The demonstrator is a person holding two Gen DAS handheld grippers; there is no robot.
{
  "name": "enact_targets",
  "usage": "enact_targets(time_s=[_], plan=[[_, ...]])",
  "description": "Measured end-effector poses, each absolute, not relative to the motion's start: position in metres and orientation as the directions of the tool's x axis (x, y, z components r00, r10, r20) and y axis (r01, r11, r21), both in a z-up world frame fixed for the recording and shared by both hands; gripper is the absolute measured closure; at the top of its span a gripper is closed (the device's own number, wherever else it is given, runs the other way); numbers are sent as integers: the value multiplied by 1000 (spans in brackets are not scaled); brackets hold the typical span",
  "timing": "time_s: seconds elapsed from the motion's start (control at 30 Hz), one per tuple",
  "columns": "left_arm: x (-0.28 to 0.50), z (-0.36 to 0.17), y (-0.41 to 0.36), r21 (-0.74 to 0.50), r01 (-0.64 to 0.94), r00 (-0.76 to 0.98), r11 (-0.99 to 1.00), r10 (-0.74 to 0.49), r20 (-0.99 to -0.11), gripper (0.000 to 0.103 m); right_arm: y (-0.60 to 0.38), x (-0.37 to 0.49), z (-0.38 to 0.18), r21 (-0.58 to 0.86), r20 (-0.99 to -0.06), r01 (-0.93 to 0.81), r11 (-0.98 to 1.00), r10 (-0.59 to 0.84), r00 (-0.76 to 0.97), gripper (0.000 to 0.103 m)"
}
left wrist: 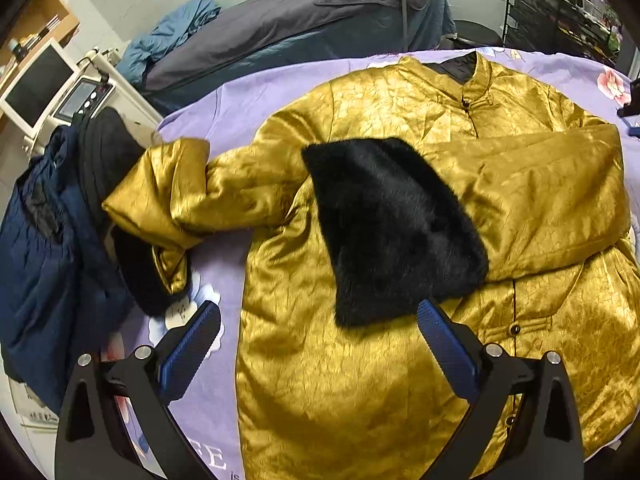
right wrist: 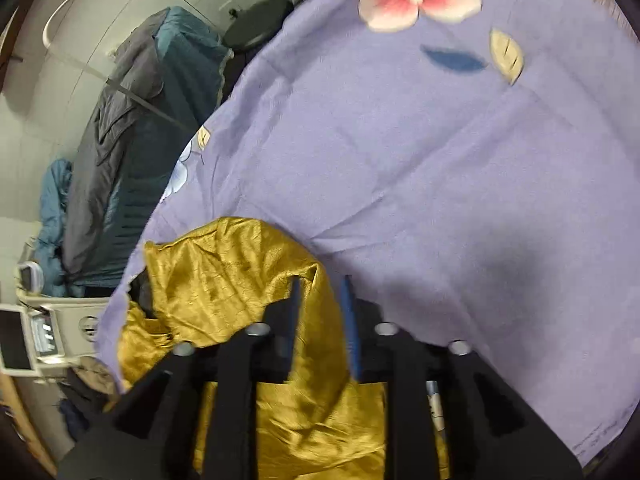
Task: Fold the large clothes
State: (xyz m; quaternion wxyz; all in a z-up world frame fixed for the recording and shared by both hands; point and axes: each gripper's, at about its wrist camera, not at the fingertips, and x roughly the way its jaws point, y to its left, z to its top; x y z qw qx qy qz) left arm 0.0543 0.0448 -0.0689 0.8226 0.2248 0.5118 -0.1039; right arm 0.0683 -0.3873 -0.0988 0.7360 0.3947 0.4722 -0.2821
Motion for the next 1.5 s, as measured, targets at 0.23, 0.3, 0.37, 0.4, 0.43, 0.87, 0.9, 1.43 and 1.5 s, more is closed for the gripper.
enact_targets(time_s=[0.23,0.3,0.37,0.4,0.43,0.87,0.9,1.43,1.5], plan=[[70,-68,20,253,440,480,862,12,-877,6,-250,81,-78,178,-883,325,929,5,469,58],[74,-75,8,245,463,470,852,-2,-883,6,-215,79,-99,187,-903,227,956,76,423,58],[77,-84,-2,249,482,452,840,5,-892,6,-195,77,-122,173,-929,196,965,93,359,58],[78,-92,-7,250,494,440,833,8,-898,6,-191,75,-129,158,-935,191,969,84,346,58],[79,-97,-10,246,502,429,829,9,-903,6,-191,71,-136,134,-939,187,973,64,338,58],[123,-171,-29,234,531,282,814,90,-955,5,-225,86,-184,-11,-979,254,967,-62,194,58],[124,-172,-27,219,517,280,828,78,-957,5,-220,87,-185,-46,-978,234,971,-92,188,58],[104,-135,16,88,374,352,923,-54,-935,6,-178,73,-133,-48,-960,285,957,-123,251,49],[98,-127,34,45,341,344,939,-80,-935,6,-167,62,-125,-19,-957,285,958,-100,272,49]])
